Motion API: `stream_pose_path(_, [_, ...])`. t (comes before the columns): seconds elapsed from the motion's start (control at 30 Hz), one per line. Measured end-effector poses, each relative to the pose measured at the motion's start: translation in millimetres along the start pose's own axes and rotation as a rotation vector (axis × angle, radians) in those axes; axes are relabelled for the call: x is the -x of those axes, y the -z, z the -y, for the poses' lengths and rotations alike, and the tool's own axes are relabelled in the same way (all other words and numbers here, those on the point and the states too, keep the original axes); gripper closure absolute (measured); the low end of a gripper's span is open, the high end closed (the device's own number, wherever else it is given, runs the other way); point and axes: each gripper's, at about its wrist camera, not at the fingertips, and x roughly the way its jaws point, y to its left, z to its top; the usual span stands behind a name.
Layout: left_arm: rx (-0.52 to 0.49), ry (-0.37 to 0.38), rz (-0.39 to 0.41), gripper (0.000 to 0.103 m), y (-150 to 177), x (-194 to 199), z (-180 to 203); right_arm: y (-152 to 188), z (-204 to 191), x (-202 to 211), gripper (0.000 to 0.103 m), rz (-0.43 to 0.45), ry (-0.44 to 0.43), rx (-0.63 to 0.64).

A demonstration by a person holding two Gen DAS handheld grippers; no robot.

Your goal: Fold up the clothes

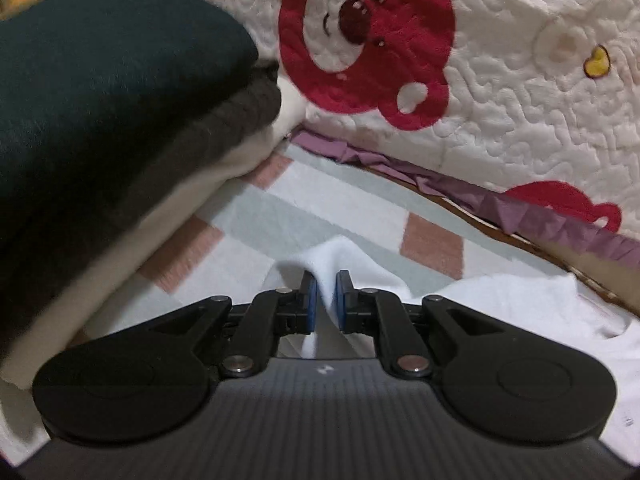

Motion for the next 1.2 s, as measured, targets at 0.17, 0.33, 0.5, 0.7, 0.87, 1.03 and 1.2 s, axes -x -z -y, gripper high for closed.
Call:
stream_pose_path(0.17, [-0.086, -0.04, 0.091, 0.095, -1, 9, 20, 9, 10, -2, 0.047, 0.06, -0.066, -0.018])
stream_pose_path(0.33, [-0.098, -0.075, 0.186, 0.093, -2, 25, 31, 14, 15, -12, 0.047, 0.075, -0.16, -0.143])
stream_pose_path(0.5, [-0.061, -0.127, 0.219, 0.091, -13, 35, 24, 17, 8, -21, 0.047, 0.062, -0.235, -0.228])
stream_pose_path(0.7, [-0.077, 0.012, -0.078, 0.076, -2, 21, 42, 28, -10, -36, 0.039, 0.092, -0.289, -0.196])
stream_pose_path(0.87, [-0.132, 0.168, -0.104, 0.067, 25, 53, 94, 29, -46, -31, 0.089, 0.091, -0.338, -0.046])
stream_pose_path(1.03, [-0.081, 0.294, -0.148, 0.063, 53, 73, 99, 52, -100, 34, 0.089, 0.167, -0.497, 0.08])
stream_pose_path(1.2, [0.077, 0.377, -0.198, 0.058, 71, 76, 90, 104, -157, 64, 0.089, 0.084, -0.626, 0.22])
